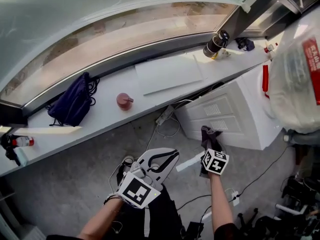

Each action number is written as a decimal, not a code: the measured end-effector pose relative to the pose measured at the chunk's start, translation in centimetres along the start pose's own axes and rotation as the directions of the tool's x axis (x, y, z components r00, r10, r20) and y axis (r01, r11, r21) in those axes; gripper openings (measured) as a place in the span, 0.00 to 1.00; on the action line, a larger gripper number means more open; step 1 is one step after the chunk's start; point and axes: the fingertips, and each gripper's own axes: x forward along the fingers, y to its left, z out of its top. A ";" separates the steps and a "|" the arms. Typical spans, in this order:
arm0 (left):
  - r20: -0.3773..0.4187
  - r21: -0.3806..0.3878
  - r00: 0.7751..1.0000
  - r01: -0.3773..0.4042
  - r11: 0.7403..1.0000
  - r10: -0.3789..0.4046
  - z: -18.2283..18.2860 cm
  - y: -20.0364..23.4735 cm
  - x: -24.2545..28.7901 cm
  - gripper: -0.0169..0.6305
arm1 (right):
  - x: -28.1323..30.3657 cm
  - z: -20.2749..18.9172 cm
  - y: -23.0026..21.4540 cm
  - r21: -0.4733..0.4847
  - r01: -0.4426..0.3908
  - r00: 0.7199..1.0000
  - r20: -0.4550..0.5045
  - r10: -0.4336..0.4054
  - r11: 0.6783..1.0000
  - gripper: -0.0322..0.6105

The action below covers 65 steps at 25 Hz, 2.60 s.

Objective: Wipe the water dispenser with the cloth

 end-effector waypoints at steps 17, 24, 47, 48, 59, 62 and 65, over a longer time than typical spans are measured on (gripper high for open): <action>0.008 0.025 1.000 0.018 1.000 -0.018 7.7 1.4 -1.9 0.07 | -19.6 17.2 -0.2 -0.129 0.044 0.970 0.241 -0.011 0.991 0.21; 0.014 0.012 1.000 0.016 1.000 -0.016 8.0 1.5 -2.5 0.07 | -21.7 20.9 -2.4 -0.137 0.119 0.950 0.305 -0.072 0.983 0.21; -0.016 -0.022 0.998 -0.063 0.998 0.063 1.9 5.8 -2.5 0.07 | -3.9 10.9 -0.8 -0.039 0.149 0.987 0.067 -0.147 0.988 0.21; -0.015 -0.026 0.998 -0.067 0.997 0.067 1.6 6.2 -2.4 0.07 | -3.2 10.4 -0.7 -0.037 0.153 0.987 0.061 -0.151 0.988 0.21; -0.017 -0.055 0.994 -0.110 0.992 0.109 -1.1 9.3 -2.7 0.06 | 2.3 6.4 0.5 -0.145 0.241 0.970 0.009 -0.242 0.960 0.21; -0.027 -0.057 0.992 -0.126 0.990 0.125 -2.0 9.9 -3.3 0.07 | 4.2 4.4 0.7 -0.107 0.262 0.962 -0.052 -0.268 0.959 0.21; -0.038 -0.055 0.991 -0.133 0.990 0.131 -3.2 10.2 -3.7 0.07 | 5.9 3.0 0.6 -0.055 0.282 0.954 -0.095 -0.286 0.958 0.21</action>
